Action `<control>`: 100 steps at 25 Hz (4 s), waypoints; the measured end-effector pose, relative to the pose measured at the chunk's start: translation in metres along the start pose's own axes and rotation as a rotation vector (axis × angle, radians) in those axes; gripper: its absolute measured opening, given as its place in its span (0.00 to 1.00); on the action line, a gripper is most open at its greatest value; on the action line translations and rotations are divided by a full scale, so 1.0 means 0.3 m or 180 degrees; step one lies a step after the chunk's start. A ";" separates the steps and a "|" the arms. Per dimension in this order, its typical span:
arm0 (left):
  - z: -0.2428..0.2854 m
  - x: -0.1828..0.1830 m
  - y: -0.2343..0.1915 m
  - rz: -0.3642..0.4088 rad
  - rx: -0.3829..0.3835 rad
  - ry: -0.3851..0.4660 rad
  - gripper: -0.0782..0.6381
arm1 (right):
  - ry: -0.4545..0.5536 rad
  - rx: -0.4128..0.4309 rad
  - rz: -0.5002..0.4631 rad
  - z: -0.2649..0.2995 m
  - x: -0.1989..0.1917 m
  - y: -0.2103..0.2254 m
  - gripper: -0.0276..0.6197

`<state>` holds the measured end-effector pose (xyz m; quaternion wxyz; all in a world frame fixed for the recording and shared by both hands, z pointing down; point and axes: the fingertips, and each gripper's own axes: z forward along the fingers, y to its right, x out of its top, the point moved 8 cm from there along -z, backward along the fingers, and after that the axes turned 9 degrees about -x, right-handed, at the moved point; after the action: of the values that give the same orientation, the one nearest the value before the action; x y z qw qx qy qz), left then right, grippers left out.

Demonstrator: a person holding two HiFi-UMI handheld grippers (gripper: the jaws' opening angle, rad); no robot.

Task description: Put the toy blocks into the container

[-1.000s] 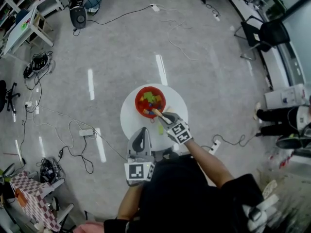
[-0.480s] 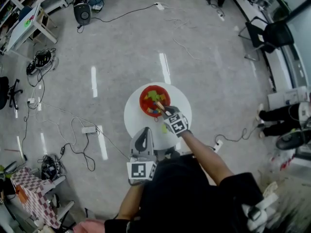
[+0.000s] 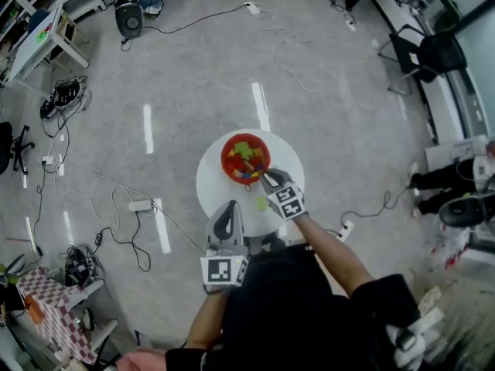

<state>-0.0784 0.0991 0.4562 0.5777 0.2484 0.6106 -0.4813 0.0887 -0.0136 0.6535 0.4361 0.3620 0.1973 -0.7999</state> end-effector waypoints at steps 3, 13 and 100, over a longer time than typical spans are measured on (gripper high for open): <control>-0.001 -0.004 0.006 0.0015 -0.0007 -0.0006 0.11 | 0.0151 -0.0022 0.0027 -0.056 -0.023 0.026 0.10; 0.019 -0.014 0.027 0.0021 -0.0056 -0.0016 0.11 | 0.0082 -0.0019 0.0062 -0.120 -0.209 0.102 0.04; 0.040 -0.015 -0.009 -0.0042 0.0052 -0.0055 0.11 | 0.0102 0.0431 -0.0510 -0.091 0.010 -0.030 0.13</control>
<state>-0.0741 0.0885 0.4627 0.5778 0.2450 0.6032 -0.4922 0.0911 0.0067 0.6332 0.3421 0.3865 0.1780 -0.8378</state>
